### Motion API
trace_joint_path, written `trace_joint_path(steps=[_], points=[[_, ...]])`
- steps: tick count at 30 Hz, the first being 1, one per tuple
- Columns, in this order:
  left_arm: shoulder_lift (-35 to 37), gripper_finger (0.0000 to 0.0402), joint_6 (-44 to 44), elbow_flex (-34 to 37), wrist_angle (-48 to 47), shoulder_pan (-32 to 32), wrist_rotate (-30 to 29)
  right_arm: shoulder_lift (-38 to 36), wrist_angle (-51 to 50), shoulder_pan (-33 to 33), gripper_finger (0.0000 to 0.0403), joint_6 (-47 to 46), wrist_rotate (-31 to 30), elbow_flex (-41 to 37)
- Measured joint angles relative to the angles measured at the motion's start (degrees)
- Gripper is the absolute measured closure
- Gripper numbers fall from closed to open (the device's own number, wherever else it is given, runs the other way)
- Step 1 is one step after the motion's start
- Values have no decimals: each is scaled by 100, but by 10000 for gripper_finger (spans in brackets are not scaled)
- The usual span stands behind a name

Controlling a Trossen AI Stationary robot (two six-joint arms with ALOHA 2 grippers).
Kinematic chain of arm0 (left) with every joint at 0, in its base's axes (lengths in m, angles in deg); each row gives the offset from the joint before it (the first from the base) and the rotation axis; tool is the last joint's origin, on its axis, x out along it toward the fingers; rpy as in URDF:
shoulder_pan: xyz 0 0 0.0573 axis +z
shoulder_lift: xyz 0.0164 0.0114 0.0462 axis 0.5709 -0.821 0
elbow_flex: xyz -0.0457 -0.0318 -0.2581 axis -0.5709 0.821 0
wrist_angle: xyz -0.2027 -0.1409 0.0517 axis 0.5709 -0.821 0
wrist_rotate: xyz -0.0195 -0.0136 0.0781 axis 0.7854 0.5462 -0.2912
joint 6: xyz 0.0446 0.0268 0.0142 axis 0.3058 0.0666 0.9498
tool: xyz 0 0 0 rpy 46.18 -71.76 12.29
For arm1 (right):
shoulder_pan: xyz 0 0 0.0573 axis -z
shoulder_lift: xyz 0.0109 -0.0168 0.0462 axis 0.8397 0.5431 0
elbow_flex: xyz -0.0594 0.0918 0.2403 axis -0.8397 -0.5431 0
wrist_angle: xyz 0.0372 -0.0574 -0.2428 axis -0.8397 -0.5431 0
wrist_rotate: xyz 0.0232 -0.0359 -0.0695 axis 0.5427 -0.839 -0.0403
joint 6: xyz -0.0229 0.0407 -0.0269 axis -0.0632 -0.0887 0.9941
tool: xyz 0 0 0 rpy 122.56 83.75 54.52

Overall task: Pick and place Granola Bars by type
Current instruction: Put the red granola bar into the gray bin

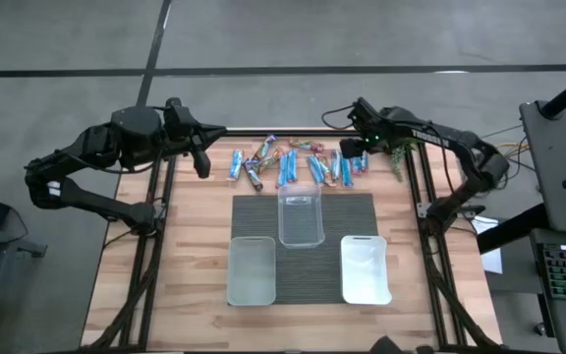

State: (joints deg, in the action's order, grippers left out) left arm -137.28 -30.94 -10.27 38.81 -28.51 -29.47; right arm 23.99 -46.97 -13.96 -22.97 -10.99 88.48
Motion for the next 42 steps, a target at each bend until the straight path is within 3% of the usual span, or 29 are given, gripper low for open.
trace_joint_path(steps=[5, 19, 42], points=[[0, 401, 0, -1, -33, -2, 0, -598, -1, -241, 225, -216, -422, -218], [2, 401, 0, 125, -62, -2, 0, -1806, 809, -428, 227, -659, -204, -1680], [44, 401, -46, 227, -57, -1, 0, -1931, 1564, -1168, 253, -315, -1092, -2224]])
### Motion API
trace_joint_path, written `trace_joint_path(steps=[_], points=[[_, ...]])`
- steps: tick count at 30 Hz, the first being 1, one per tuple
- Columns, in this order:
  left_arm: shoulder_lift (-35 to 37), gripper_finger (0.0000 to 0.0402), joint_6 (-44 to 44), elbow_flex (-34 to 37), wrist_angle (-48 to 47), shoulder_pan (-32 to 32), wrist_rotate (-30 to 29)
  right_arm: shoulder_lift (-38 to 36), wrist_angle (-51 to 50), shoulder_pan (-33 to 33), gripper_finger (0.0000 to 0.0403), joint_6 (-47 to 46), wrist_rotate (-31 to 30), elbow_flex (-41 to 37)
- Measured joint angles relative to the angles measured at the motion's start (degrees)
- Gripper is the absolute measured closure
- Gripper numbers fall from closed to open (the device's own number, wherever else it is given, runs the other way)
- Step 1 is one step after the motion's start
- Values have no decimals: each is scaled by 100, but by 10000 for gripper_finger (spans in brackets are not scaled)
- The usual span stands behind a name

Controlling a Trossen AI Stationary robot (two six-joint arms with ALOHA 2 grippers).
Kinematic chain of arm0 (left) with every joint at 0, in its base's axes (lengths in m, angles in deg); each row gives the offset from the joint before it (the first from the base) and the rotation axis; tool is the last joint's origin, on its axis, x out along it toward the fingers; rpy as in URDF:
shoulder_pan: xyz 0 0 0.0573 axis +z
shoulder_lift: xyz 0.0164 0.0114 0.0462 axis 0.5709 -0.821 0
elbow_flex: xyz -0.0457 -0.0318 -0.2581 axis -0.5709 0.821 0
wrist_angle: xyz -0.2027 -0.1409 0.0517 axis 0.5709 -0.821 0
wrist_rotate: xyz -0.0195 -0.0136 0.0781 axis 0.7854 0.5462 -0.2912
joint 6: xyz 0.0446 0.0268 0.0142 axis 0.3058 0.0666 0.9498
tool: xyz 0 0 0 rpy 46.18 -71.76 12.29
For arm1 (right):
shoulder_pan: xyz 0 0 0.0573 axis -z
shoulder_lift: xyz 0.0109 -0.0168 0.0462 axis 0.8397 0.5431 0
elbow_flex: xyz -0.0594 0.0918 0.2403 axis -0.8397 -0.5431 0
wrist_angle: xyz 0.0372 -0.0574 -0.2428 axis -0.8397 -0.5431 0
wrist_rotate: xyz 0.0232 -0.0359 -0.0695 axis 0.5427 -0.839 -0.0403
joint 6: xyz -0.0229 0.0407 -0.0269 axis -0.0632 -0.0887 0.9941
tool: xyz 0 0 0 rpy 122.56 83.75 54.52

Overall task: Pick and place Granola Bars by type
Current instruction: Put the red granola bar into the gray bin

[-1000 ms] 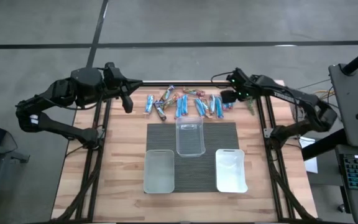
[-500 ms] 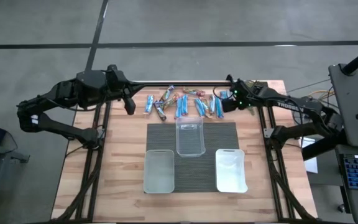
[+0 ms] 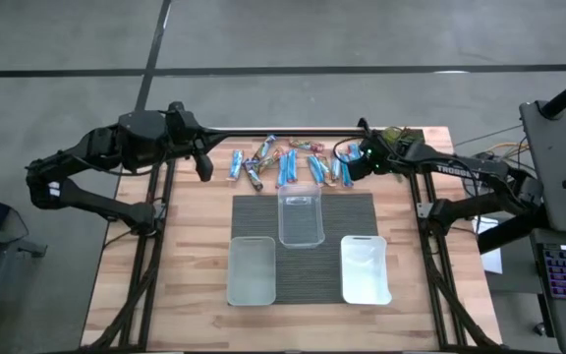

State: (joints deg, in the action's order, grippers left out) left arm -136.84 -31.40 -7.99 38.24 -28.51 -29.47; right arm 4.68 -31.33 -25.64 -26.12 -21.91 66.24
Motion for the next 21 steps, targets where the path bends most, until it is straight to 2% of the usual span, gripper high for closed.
trace_joint_path(steps=[9, 21], points=[[42, 401, -77, 0, 0, 1, 0, 0, -15, -11, 253, -84, 187, -332], [85, 401, -68, 2, 0, 1, 0, -9, -7, -11, 252, 393, 1314, -307]])
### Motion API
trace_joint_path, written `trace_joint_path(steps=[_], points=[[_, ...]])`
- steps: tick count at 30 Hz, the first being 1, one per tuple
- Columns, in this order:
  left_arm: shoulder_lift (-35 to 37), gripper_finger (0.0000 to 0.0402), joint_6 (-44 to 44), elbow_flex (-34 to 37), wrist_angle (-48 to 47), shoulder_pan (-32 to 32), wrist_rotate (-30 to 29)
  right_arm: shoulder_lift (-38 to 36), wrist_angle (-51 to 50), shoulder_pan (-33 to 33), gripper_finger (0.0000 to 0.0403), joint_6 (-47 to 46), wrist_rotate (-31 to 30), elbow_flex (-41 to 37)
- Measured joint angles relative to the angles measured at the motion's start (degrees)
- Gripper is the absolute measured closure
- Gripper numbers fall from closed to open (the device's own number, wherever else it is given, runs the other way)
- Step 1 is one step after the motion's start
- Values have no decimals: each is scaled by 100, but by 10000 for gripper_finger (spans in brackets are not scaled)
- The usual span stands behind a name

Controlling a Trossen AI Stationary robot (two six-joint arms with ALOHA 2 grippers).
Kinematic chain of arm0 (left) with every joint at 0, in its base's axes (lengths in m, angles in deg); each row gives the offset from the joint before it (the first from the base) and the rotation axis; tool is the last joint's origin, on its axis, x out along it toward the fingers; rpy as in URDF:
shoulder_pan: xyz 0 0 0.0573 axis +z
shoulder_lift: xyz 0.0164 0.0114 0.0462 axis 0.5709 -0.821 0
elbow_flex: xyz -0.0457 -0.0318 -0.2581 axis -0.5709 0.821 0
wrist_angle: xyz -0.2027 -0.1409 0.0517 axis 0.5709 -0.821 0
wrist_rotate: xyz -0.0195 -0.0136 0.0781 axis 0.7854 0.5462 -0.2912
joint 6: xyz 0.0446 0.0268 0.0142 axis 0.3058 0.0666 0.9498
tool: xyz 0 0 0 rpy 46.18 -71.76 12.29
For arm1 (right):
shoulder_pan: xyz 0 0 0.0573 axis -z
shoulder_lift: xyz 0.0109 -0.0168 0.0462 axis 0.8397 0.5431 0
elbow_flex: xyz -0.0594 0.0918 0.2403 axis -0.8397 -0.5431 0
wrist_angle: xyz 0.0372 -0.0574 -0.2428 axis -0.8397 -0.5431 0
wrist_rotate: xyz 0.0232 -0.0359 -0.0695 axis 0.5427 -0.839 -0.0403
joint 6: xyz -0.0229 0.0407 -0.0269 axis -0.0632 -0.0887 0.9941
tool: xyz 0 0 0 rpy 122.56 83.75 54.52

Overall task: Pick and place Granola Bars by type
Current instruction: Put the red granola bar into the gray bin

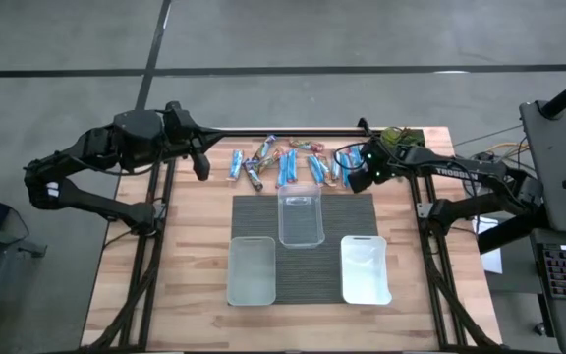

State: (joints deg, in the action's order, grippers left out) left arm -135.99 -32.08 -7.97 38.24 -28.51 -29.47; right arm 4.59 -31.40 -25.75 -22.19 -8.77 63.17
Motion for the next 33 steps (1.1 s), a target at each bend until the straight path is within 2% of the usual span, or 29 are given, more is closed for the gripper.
trace_joint_path(steps=[8, 10, 12, 17, 25, 33], points=[[4, 401, 2, 18, 0, 0, 0, -15, 7, -23, 252, 381, 1185, 2], [4, 401, -4, 38, 0, 0, 0, -94, 8, -85, 252, 487, 1035, 2], [2, 401, -34, 48, -2, -1, 1, -266, -4, -131, 252, 519, 606, 2], [4, 401, -162, 48, 0, 0, 0, -1003, -6, -150, 252, 426, -120, 2], [2, 401, -162, 48, -2, 0, 0, -2250, -278, -241, 252, 335, -492, -49], [2, 401, -162, 48, 0, 0, 0, -2956, -437, -414, 252, 267, -789, -326]])
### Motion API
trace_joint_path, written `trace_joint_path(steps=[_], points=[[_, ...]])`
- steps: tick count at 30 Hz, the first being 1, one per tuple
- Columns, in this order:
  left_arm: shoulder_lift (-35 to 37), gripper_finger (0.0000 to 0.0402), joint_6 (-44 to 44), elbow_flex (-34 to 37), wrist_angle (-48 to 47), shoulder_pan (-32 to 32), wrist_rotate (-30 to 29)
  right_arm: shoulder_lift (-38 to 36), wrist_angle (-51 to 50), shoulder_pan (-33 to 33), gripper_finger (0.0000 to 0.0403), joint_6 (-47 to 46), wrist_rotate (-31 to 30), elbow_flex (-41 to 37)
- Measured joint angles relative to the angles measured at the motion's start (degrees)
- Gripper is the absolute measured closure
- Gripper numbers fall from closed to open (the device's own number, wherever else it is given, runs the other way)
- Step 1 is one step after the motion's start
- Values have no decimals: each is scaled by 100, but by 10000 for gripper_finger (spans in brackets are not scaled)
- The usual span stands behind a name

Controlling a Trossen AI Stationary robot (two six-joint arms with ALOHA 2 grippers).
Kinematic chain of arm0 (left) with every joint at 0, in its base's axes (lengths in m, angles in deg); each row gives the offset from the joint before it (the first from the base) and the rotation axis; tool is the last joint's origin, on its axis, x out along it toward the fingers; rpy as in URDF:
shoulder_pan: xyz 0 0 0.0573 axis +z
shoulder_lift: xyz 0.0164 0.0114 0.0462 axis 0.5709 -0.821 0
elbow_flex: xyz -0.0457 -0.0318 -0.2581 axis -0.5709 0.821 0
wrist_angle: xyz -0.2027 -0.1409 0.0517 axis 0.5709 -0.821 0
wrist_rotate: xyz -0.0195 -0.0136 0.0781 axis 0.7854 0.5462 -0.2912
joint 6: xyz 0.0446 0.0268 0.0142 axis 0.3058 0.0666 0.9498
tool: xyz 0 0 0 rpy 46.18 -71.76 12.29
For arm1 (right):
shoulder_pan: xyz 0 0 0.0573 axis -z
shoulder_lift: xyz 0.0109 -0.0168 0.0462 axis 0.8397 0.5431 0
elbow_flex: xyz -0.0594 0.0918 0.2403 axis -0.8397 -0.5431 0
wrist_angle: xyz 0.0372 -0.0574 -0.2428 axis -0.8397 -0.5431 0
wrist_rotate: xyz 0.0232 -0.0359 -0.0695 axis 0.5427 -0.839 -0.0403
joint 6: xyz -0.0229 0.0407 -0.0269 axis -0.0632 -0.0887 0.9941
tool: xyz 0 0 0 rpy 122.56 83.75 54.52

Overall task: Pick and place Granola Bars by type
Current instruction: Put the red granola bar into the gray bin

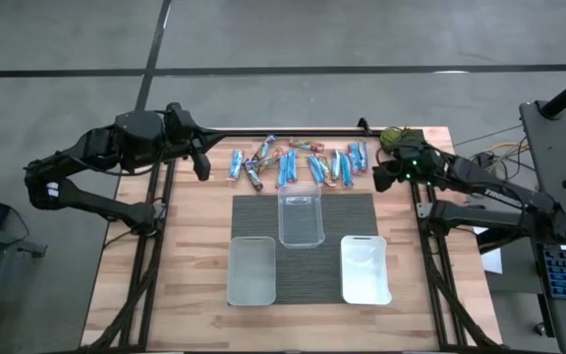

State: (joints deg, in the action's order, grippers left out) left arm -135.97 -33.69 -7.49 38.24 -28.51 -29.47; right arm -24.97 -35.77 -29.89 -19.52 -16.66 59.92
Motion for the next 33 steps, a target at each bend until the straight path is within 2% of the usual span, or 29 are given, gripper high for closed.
trace_joint_path(steps=[8, 13, 21, 33], points=[[0, 401, 0, 0, 0, -2, 0, -285, 51, -173, 252, -17, -360, -526], [0, 401, 16, 0, 0, -1, 0, -294, 469, -187, 252, 24, -435, -902], [-7, 401, 101, 0, 2, -1, -2, -157, 1284, -187, 252, 68, -472, -1565], [-7, 401, 107, 0, 3, -2, -2, 344, 1941, -183, 263, 379, -759, -1974]])
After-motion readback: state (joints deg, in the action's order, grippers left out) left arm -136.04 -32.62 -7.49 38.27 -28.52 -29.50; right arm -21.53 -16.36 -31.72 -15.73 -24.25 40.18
